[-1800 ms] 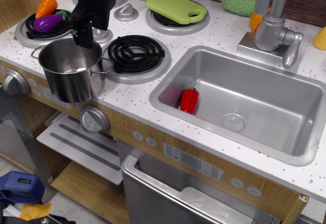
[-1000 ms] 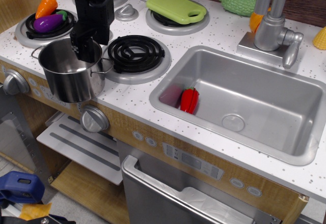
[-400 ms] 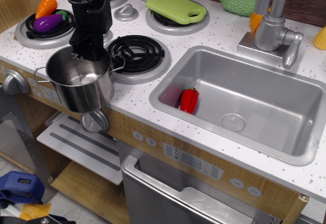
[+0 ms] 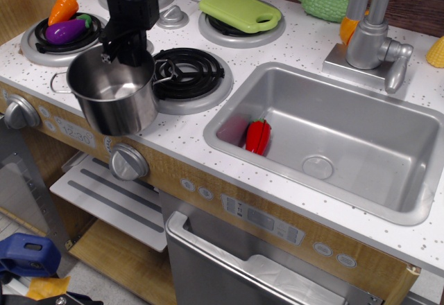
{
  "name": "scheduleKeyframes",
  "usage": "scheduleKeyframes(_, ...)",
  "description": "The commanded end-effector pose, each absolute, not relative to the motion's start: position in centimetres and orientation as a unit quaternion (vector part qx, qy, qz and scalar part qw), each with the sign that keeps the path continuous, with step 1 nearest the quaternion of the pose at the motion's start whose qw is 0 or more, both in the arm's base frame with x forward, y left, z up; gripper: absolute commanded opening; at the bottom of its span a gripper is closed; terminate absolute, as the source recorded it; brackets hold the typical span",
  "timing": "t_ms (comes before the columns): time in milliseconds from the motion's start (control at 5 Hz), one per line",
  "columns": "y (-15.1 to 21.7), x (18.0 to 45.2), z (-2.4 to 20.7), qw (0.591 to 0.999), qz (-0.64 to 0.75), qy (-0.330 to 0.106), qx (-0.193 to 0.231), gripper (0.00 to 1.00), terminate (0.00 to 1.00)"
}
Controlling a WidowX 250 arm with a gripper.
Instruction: Put pot on stove which is near stove
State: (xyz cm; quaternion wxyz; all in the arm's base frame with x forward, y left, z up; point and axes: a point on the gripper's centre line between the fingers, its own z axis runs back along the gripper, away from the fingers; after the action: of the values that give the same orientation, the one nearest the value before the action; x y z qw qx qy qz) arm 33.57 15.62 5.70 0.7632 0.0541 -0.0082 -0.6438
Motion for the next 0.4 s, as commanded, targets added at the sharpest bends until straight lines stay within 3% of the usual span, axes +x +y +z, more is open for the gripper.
scheduleKeyframes(0, 16.2, 36.4, 8.9, 0.733, -0.674, -0.031, 0.085, 0.0, 0.0)
scheduleKeyframes(200, 16.0, 37.9, 8.9, 0.723, -0.684, -0.048, 0.082, 0.0, 0.0)
